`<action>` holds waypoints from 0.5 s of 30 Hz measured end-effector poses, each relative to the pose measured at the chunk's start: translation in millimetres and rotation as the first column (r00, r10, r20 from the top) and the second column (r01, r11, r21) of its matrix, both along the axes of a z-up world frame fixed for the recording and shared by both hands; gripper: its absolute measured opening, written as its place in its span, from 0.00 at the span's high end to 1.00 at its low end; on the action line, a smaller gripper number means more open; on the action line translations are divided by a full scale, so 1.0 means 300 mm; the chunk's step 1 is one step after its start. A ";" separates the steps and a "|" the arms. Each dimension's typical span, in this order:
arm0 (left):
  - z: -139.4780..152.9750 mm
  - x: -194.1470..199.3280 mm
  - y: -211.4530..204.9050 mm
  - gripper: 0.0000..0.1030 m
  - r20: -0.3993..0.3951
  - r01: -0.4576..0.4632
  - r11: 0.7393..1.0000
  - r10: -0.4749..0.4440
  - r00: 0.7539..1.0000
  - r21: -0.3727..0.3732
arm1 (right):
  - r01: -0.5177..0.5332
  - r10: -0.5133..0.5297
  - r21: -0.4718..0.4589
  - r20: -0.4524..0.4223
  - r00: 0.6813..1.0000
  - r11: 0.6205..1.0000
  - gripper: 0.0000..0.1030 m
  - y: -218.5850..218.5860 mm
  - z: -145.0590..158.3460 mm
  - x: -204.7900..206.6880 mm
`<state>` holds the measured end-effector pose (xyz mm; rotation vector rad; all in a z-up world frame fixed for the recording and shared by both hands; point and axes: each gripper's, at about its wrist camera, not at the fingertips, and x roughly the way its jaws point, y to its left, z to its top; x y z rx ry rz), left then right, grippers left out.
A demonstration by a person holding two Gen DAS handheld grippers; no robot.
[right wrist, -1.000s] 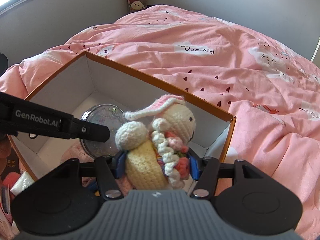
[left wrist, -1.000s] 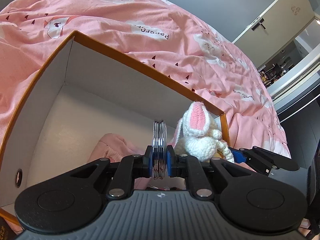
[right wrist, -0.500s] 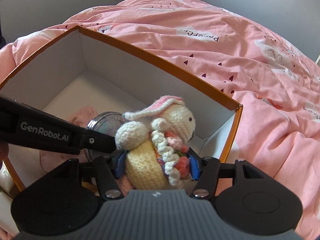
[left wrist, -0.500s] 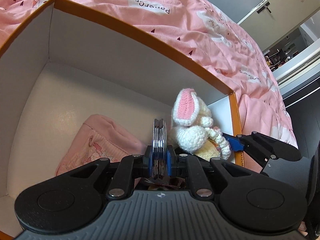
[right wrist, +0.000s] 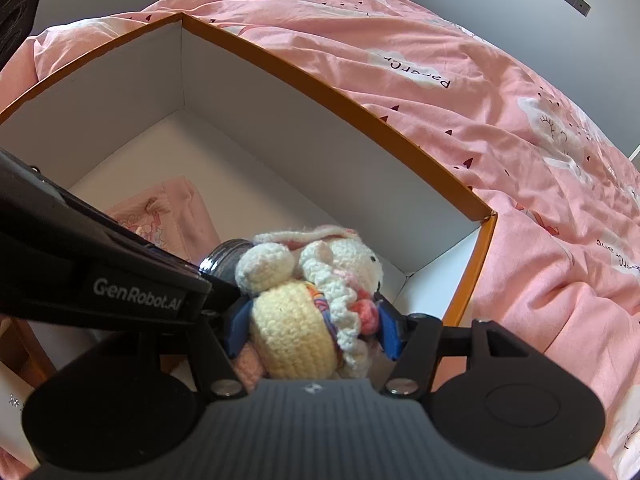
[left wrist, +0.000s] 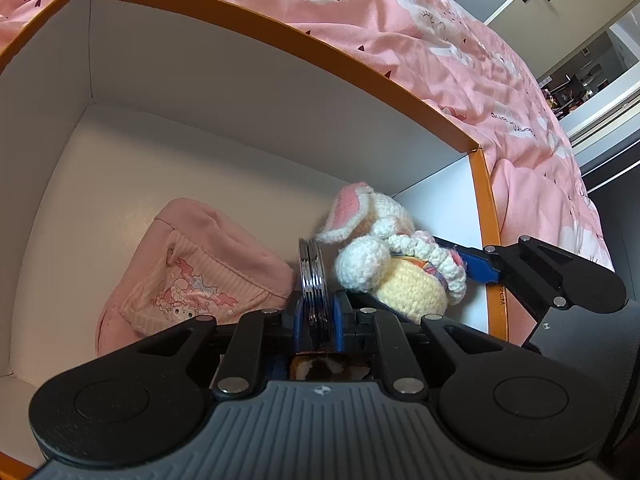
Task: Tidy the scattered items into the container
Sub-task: 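Carry the compact and crocheted bunny over the shoebox with both grippers, then open both grippers to release the compact and bunny into the box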
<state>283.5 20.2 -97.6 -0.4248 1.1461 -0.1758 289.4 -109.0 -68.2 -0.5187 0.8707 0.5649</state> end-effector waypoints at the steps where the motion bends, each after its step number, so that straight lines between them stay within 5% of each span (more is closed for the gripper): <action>1: 0.003 -0.003 0.000 0.83 0.002 0.001 1.000 -0.001 1.000 0.004 | 0.002 -0.002 -0.002 -0.001 1.000 1.000 0.38 -0.001 0.002 -0.002; 11: 0.062 -0.032 -0.008 0.50 0.053 -0.007 0.998 0.004 0.999 0.064 | -0.003 0.003 -0.007 0.035 0.999 1.000 0.30 -0.018 0.036 -0.051; 15: 0.105 -0.055 -0.013 0.49 0.082 -0.011 0.996 0.004 0.997 0.084 | -0.001 0.000 0.010 0.037 0.999 1.000 0.29 -0.034 0.056 -0.069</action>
